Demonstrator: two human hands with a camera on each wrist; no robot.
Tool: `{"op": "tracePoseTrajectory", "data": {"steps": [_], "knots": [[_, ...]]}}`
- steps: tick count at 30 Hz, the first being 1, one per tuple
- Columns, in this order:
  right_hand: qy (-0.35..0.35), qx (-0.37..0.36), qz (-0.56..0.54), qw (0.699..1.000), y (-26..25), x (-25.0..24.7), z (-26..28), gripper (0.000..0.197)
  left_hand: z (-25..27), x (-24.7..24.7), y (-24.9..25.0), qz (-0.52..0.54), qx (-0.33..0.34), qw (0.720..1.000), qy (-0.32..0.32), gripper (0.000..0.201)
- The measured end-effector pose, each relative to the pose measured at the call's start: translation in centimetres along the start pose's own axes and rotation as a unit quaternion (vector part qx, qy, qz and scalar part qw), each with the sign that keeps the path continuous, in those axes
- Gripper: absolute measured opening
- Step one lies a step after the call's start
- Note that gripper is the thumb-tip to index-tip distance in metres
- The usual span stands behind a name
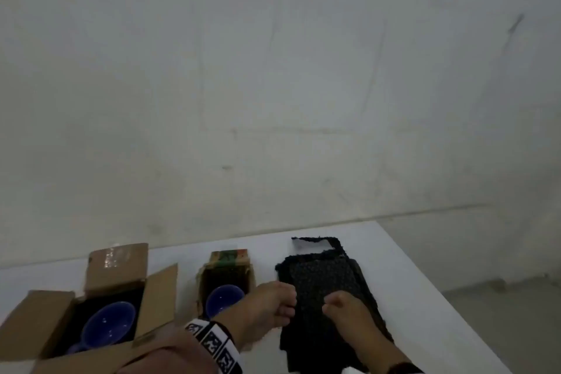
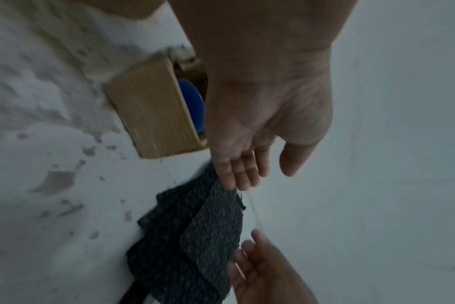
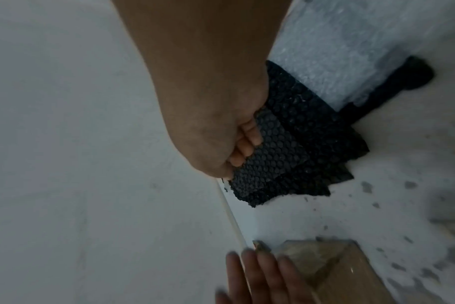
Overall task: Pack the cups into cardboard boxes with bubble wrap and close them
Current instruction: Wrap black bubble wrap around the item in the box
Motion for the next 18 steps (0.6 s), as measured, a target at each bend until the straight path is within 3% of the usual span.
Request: {"op": "tracePoseTrajectory", "data": {"steps": [3, 6, 9, 13, 18], "knots": [[-0.032, -0.027, 0.126, 0.991, 0.9, 0.3, -2.2, 0.034, -3.3, 1.4, -0.7, -0.066, -0.036, 0.996, 0.041, 0.044], [-0.066, -0.034, 0.159, 0.984, 2.2, 0.7, -3.4, 0.049, -4.7, 2.1, -1.4, -0.085, -0.070, 0.991, 0.081, 0.031], [-0.074, -0.037, 0.184, 0.979, 3.2, 0.9, -4.5, 0.055, -6.5, 2.7, -2.3, -0.062, -0.091, 0.989, 0.103, 0.032], [-0.094, -0.027, 0.209, 0.973, 4.4, 1.6, -5.6, 0.058, -8.1, 3.3, -2.5, -0.057, -0.071, 0.989, 0.117, 0.005], [-0.087, -0.020, 0.219, 0.972, 5.1, 1.9, -6.4, 0.055, -9.2, 4.0, -2.1, -0.069, -0.036, 0.993, 0.094, 0.006]]}}
Point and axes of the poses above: each hand's wrist, its own z-axis away from the middle knuckle, its own x-axis out of the palm, y = z × x, the point moved 6 cm from there along -z, towards the middle knuckle, and after that the axes turned 7 degrees about -z, right-handed, at the moved point
